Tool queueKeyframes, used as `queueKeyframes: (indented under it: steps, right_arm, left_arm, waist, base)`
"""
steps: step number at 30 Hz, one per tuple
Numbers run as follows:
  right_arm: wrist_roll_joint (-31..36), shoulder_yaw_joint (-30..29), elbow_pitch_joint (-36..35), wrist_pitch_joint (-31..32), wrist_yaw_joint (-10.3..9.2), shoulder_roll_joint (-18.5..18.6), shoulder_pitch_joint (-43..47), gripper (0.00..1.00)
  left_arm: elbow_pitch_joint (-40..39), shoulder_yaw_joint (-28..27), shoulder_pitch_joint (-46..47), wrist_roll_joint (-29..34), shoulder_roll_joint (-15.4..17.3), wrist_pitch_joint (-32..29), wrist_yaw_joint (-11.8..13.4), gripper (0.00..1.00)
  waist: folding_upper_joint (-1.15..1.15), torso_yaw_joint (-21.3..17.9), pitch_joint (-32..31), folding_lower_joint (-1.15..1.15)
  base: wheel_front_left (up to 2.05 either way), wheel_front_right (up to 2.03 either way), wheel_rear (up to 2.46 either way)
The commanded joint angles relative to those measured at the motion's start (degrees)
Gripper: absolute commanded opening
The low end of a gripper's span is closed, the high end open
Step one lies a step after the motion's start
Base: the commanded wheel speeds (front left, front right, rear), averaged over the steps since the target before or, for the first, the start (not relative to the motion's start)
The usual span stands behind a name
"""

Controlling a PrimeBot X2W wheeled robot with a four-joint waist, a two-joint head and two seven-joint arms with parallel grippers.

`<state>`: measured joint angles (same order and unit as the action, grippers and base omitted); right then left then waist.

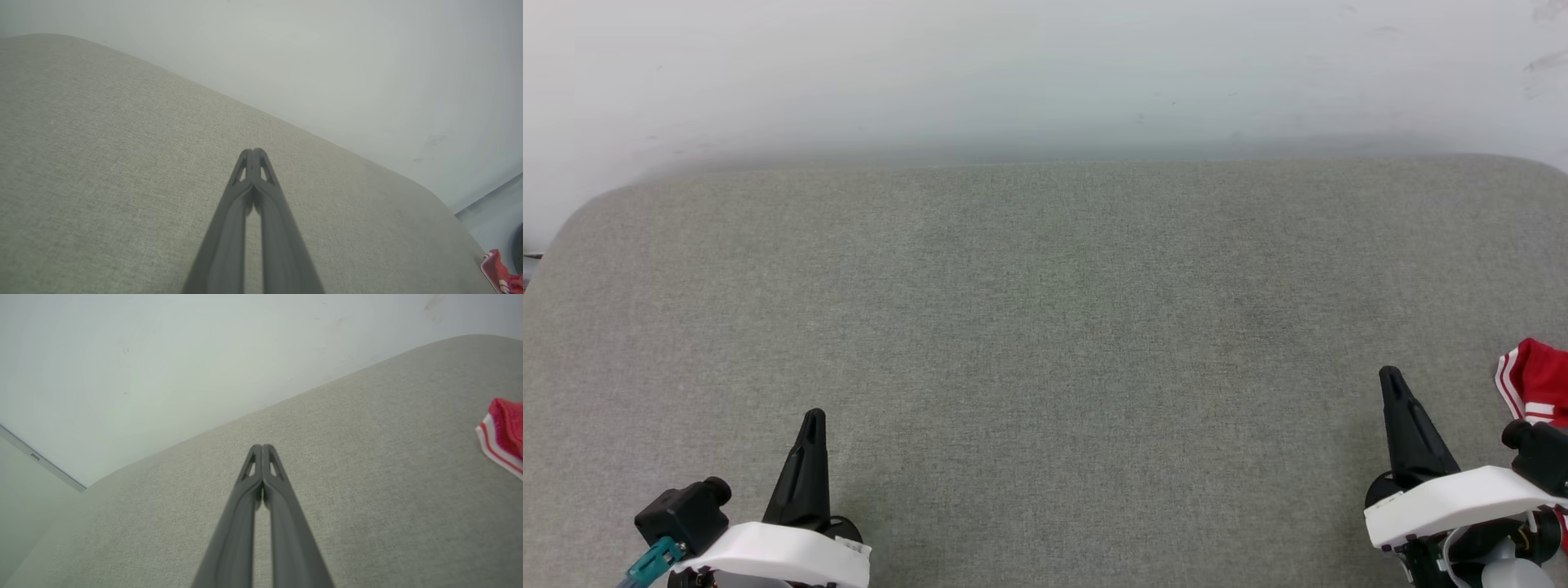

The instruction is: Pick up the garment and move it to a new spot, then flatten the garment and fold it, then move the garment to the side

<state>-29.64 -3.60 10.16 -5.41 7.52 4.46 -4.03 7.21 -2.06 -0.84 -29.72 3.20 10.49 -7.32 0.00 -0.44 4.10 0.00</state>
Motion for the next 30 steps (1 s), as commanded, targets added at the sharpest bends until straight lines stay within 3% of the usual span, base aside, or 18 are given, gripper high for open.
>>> queueKeyframes:
  steps: [1, 30]
  right_arm:
    - [-2.2, -0.3, -0.6, 0.3, -0.01, -0.1, -1.0, 0.0]
    - [-27.3, -1.4, 1.2, 5.2, -0.02, -0.7, -1.6, 0.0]
  left_arm:
    - [-0.5, -0.1, 1.6, -2.2, 0.5, -0.4, 0.0, 0.0]
    - [2.4, -0.9, 4.0, -28.2, 1.0, -6.4, -0.1, 0.0]
  waist:
    - [0.0, 0.0, 0.0, 0.0]
    - [0.0, 0.1, -1.2, 0.0]
  base:
    - [0.0, 0.0, 0.0]
    - [0.0, 0.0, 0.0]
